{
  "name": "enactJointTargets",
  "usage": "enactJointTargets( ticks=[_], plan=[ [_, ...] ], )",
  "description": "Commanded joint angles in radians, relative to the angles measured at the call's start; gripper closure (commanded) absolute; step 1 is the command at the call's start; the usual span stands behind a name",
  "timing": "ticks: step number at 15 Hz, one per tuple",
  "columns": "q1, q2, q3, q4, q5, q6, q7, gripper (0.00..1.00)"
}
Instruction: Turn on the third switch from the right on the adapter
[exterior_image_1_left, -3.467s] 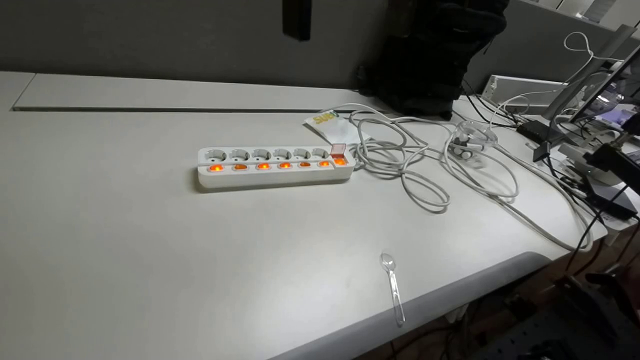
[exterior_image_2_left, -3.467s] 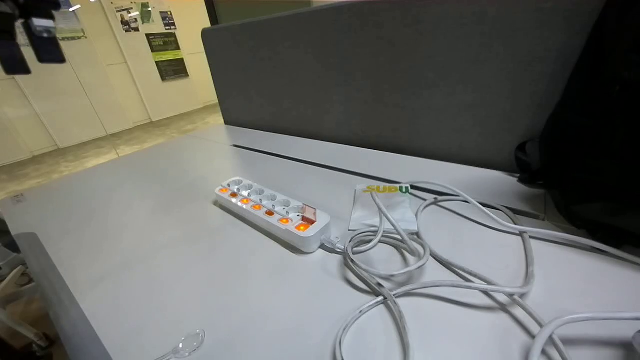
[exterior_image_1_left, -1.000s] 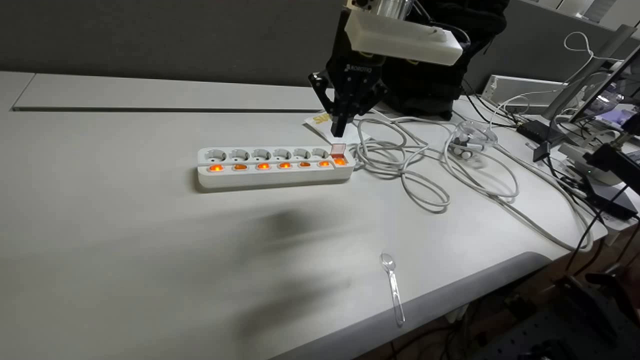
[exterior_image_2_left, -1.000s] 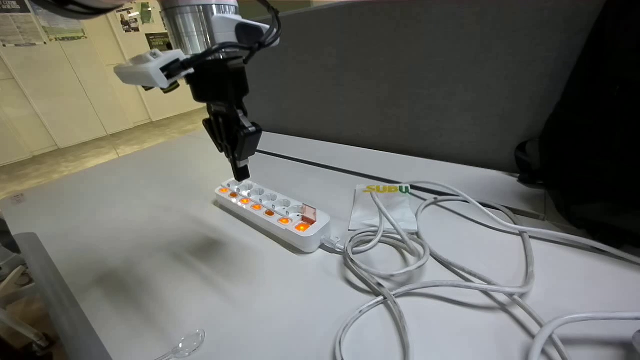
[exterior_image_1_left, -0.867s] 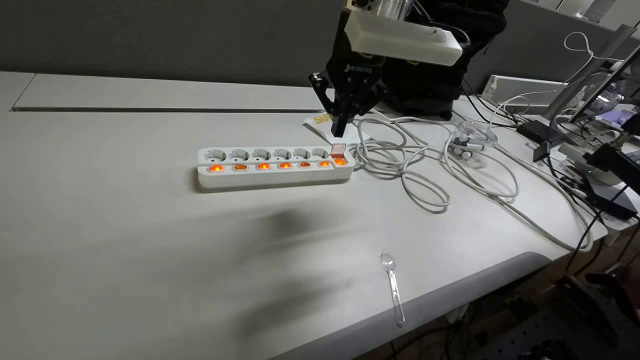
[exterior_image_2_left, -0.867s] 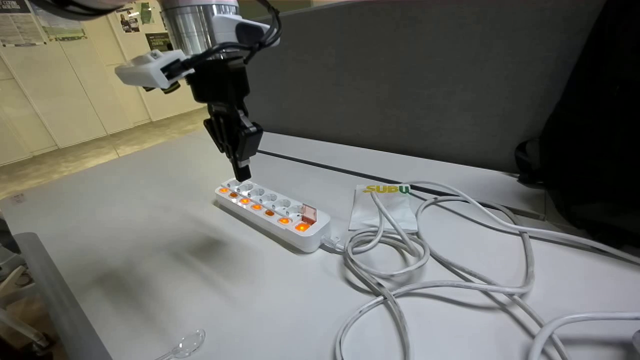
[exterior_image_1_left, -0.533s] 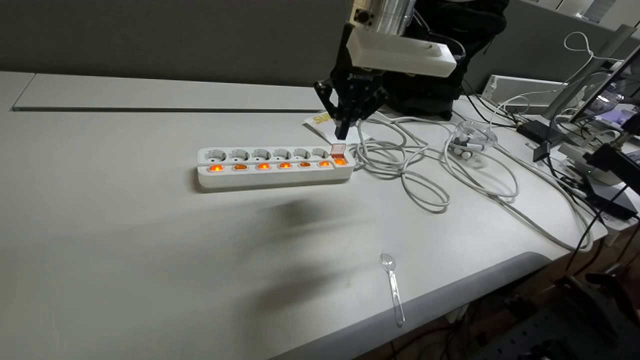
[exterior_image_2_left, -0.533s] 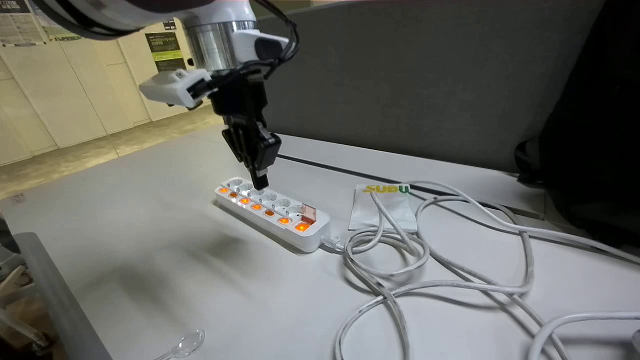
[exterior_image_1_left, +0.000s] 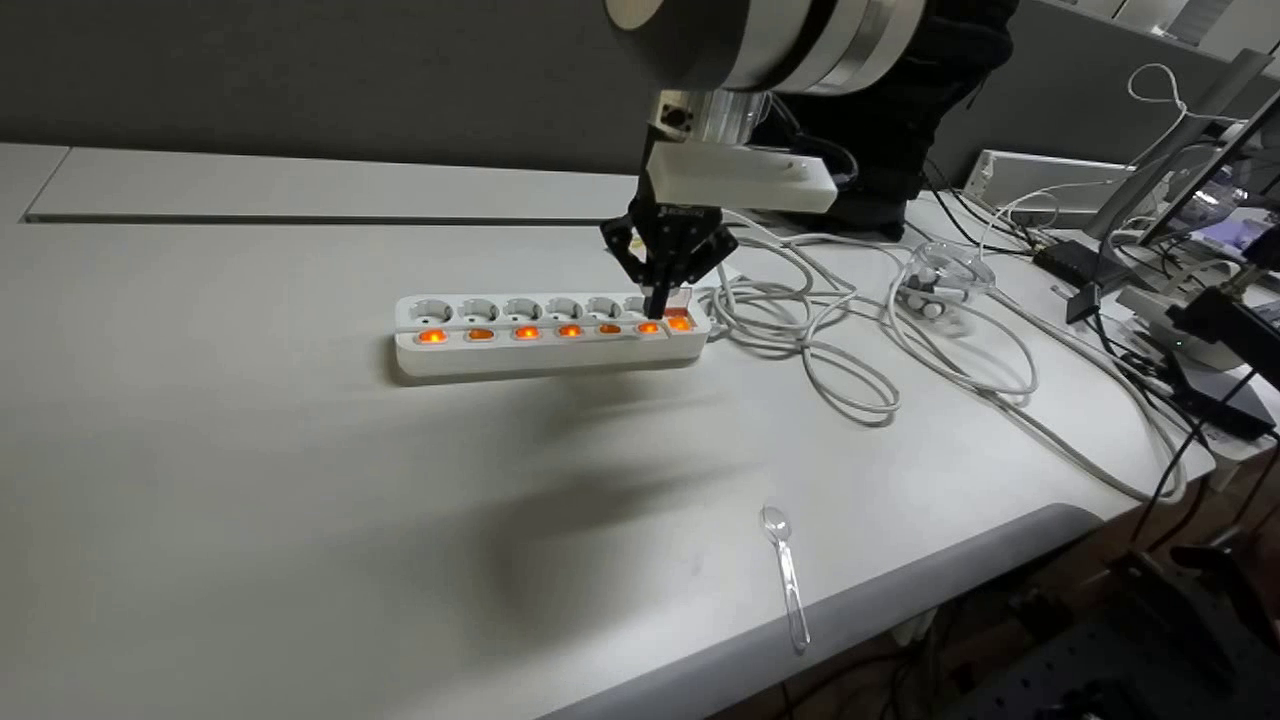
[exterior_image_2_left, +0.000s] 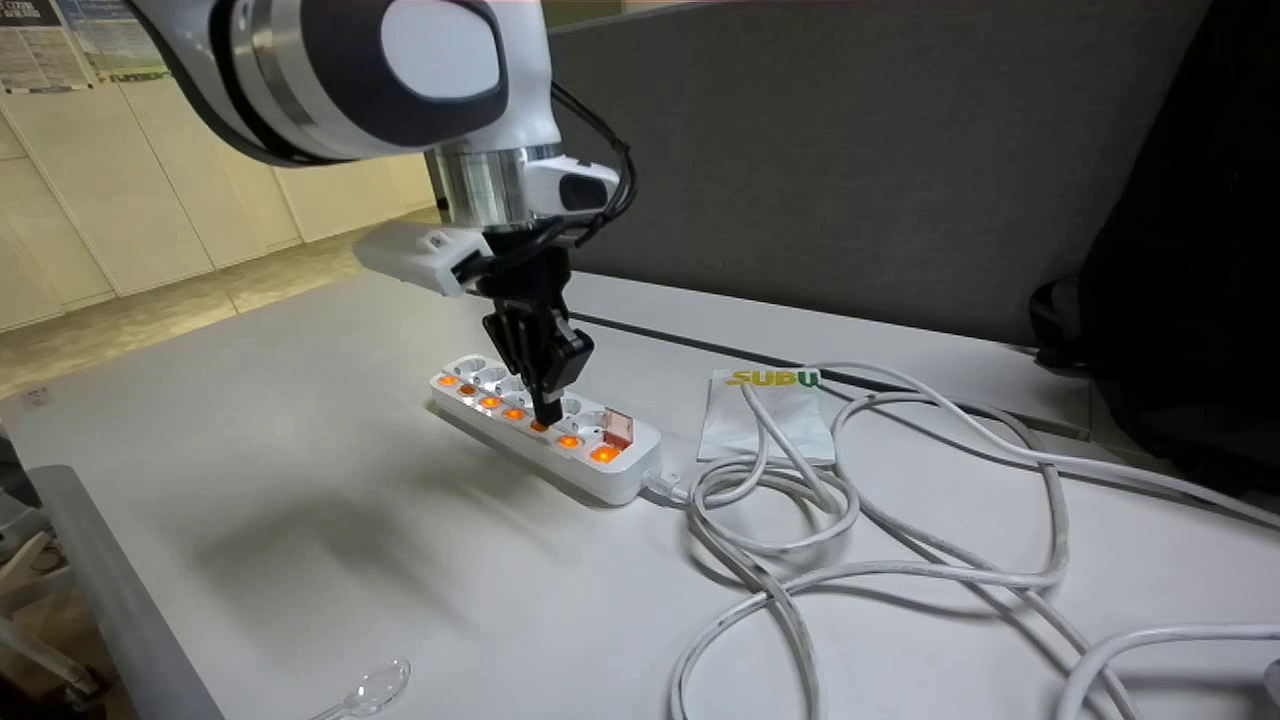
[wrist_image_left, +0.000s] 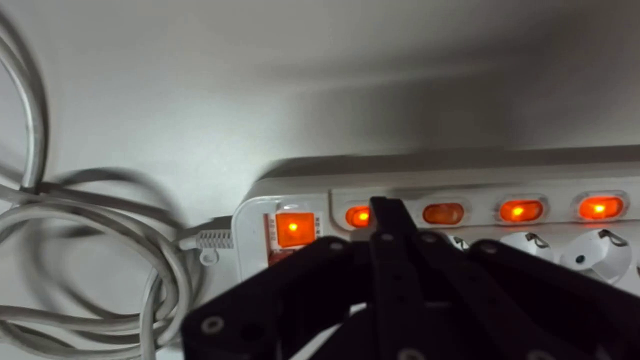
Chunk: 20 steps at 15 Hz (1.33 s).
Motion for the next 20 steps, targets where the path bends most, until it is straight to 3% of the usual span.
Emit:
enactJointTargets(
  ticks=[1,20],
  plan=[
    [0.034,0.059,-0.006,0.055,0.009,-0.005,0.006,1.0],
    [0.067,0.122,0.006,0.095,0.02,0.05,-0.031,1.0]
  ],
)
